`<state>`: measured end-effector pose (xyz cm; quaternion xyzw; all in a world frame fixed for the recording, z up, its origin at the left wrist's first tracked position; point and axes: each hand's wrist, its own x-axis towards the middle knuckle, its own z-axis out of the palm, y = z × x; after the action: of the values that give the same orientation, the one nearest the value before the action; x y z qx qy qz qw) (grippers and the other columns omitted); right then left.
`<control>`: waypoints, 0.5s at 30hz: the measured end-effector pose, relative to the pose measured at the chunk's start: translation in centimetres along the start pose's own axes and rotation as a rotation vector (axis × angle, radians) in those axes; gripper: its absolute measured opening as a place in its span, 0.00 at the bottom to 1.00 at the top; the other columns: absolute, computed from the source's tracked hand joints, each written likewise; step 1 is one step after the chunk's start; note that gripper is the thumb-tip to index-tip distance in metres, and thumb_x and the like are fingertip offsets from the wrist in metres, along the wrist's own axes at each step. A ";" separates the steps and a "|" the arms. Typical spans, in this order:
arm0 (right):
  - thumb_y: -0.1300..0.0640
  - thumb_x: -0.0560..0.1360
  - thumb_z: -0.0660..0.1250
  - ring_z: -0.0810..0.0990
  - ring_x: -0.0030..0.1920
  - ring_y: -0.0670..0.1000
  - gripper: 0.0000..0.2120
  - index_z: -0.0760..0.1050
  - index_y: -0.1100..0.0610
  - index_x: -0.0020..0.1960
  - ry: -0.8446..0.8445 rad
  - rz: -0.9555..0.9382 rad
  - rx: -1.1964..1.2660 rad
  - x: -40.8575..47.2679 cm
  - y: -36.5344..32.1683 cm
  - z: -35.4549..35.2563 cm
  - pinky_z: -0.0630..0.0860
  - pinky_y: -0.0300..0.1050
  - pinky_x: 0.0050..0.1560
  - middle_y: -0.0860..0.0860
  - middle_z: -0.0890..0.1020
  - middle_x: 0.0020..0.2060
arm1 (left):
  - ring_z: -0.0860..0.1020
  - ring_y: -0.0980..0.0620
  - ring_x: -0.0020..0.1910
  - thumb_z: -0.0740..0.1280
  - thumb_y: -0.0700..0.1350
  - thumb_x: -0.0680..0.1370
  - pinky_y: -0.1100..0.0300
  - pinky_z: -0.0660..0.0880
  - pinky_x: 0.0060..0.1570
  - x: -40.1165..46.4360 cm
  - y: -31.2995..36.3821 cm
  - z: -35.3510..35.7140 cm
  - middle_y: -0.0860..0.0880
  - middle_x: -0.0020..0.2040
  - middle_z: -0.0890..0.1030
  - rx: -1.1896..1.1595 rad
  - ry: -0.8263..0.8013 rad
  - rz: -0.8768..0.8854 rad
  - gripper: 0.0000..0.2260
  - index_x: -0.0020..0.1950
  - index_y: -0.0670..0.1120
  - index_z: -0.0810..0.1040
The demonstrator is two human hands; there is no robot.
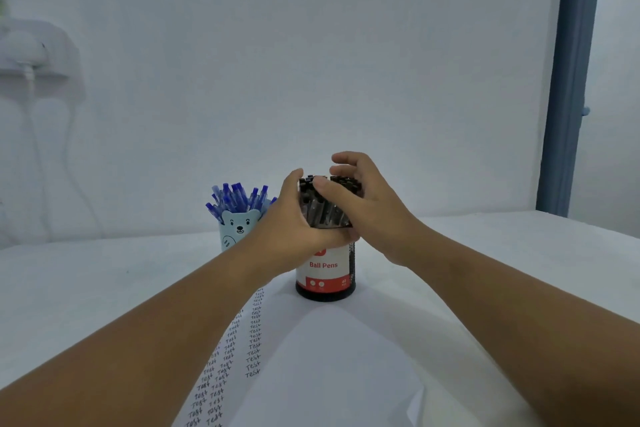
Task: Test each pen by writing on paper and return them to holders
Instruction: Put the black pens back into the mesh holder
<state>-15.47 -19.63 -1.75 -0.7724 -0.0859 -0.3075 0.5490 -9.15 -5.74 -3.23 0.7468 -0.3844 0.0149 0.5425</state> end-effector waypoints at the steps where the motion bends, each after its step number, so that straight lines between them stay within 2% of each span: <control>1: 0.41 0.74 0.71 0.77 0.60 0.43 0.29 0.65 0.43 0.72 -0.007 0.005 0.002 -0.1 0.2 -0.1 0.79 0.41 0.54 0.45 0.74 0.64 | 0.78 0.55 0.63 0.83 0.58 0.58 0.50 0.75 0.65 -0.1 0.0 -0.1 0.57 0.63 0.79 0.011 0.021 -0.020 0.55 0.78 0.58 0.56; 4: 0.34 0.67 0.68 0.80 0.58 0.45 0.37 0.63 0.42 0.73 -0.045 0.013 -0.014 -0.3 0.2 -0.1 0.80 0.43 0.54 0.47 0.77 0.61 | 0.81 0.56 0.59 0.82 0.55 0.62 0.51 0.78 0.61 0.0 0.0 -0.1 0.58 0.58 0.83 -0.003 0.017 -0.043 0.40 0.71 0.55 0.68; 5: 0.34 0.67 0.68 0.81 0.57 0.46 0.37 0.63 0.42 0.73 -0.060 0.005 -0.027 -0.2 0.2 0.0 0.80 0.44 0.54 0.48 0.78 0.59 | 0.82 0.56 0.58 0.80 0.54 0.62 0.51 0.79 0.60 0.0 0.1 0.0 0.57 0.56 0.83 -0.013 -0.004 -0.052 0.37 0.68 0.54 0.69; 7: 0.39 0.73 0.70 0.83 0.54 0.47 0.29 0.65 0.43 0.71 -0.040 -0.039 -0.053 0.0 0.2 0.4 0.82 0.46 0.53 0.49 0.80 0.57 | 0.82 0.55 0.58 0.77 0.50 0.64 0.51 0.79 0.59 0.2 0.4 0.1 0.55 0.55 0.84 -0.019 -0.027 -0.062 0.33 0.66 0.53 0.70; 9: 0.46 0.78 0.70 0.83 0.53 0.48 0.21 0.68 0.44 0.68 0.014 -0.070 -0.048 0.3 0.3 0.6 0.82 0.47 0.53 0.49 0.80 0.56 | 0.82 0.56 0.57 0.77 0.48 0.67 0.52 0.80 0.58 0.4 0.7 0.2 0.55 0.55 0.84 0.001 -0.032 -0.038 0.31 0.67 0.53 0.70; 11: 0.48 0.80 0.68 0.82 0.55 0.48 0.17 0.70 0.44 0.67 0.030 -0.080 -0.061 0.6 0.4 0.5 0.82 0.48 0.54 0.47 0.80 0.57 | 0.82 0.57 0.57 0.79 0.47 0.68 0.53 0.80 0.57 0.5 0.7 0.2 0.56 0.56 0.83 0.019 -0.017 -0.033 0.32 0.68 0.53 0.69; 13: 0.46 0.79 0.68 0.81 0.57 0.46 0.19 0.69 0.43 0.69 0.015 -0.053 -0.059 0.7 0.6 0.2 0.81 0.49 0.58 0.46 0.78 0.59 | 0.81 0.55 0.58 0.80 0.47 0.65 0.52 0.79 0.58 0.4 0.7 0.1 0.55 0.57 0.83 0.003 -0.029 -0.058 0.35 0.69 0.53 0.68; 15: 0.39 0.74 0.69 0.79 0.60 0.45 0.28 0.66 0.42 0.71 -0.010 -0.030 -0.056 0.4 0.7 0.0 0.80 0.48 0.59 0.45 0.75 0.63 | 0.82 0.53 0.59 0.78 0.47 0.64 0.53 0.79 0.57 0.2 0.8 -0.2 0.53 0.56 0.83 -0.054 -0.047 -0.077 0.35 0.69 0.52 0.69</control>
<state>-14.84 -19.95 -2.08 -0.7878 -0.0916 -0.3139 0.5220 -9.37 -5.84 -2.45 0.7460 -0.3686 -0.0340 0.5536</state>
